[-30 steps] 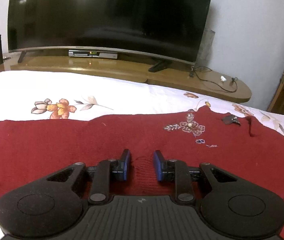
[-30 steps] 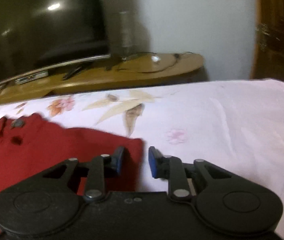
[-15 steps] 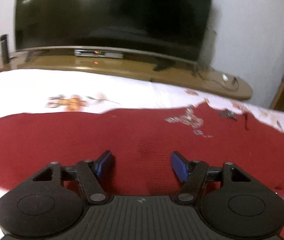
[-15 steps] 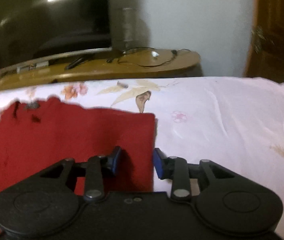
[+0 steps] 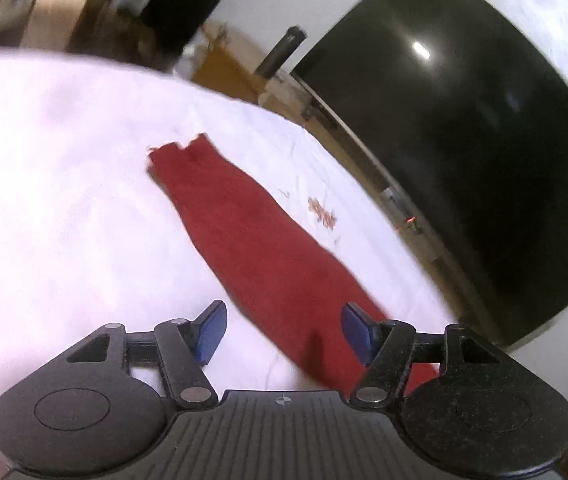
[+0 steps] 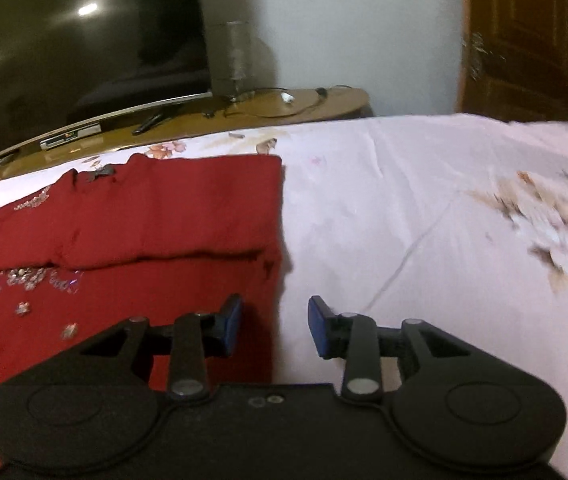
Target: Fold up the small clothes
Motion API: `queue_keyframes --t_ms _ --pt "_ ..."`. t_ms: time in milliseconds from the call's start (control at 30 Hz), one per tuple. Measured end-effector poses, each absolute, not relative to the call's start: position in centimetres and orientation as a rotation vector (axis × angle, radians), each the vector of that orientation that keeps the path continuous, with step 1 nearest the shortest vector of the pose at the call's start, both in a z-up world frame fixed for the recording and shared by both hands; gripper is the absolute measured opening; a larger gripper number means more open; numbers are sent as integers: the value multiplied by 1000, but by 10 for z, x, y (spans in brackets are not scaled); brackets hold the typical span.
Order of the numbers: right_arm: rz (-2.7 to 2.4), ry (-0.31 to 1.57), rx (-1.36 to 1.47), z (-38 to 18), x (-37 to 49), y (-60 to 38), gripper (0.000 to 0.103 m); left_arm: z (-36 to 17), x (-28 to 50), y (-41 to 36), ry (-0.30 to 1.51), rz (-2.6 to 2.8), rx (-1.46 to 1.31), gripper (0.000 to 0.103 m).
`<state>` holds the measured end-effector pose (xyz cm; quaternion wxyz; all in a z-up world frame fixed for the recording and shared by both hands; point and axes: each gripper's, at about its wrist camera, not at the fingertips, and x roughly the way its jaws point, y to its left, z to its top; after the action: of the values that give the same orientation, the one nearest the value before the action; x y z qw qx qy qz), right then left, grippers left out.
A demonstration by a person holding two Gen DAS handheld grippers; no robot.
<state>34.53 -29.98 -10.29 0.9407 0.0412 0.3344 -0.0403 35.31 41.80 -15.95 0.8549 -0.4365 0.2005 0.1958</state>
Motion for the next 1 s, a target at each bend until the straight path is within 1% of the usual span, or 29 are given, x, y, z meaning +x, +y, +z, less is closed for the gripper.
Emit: queue_keyframes --t_ms 67,133,167,200,267,300,333,433,467,600,700,800,867,933,967,1000 --pt "-95 686 113 -101 340 -294 36 -164 357 434 413 417 -954 52" --pt "-111 677 144 -96 337 -289 37 -172 362 444 395 418 -1000 40" --pt "-116 673 151 -94 335 -287 37 -176 365 449 396 431 -1021 22" --pt "-122 669 155 -91 335 -284 37 -183 368 452 404 450 -1045 7" --pt "-124 661 159 -85 332 -281 37 -196 367 453 379 431 -1108 7" --pt "-122 657 154 -82 332 -279 37 -196 370 453 387 420 -1087 7" --pt "-121 653 149 -79 332 -278 37 -190 375 449 407 423 -1035 4" --pt "-120 638 147 -73 330 -276 38 -161 391 427 391 339 -865 4" --pt "-120 634 144 -72 329 -275 38 -148 400 409 381 301 -792 4" --pt "-109 629 145 -72 329 -274 38 -101 439 315 357 76 -535 4" --pt "-92 630 158 -75 333 -273 38 -83 471 236 388 -58 -407 4" --pt "-74 622 172 -73 336 -271 38 -91 496 155 470 -167 -282 4" --pt "-64 619 188 -71 337 -272 38 -110 511 104 548 -214 -209 4" --pt "-55 620 196 -70 339 -272 42 -136 523 59 662 -259 -140 5" --pt "-50 628 201 -70 342 -273 46 -147 522 43 692 -260 -108 7" --pt "-41 637 214 -71 345 -273 50 -146 509 31 638 -239 -69 22"
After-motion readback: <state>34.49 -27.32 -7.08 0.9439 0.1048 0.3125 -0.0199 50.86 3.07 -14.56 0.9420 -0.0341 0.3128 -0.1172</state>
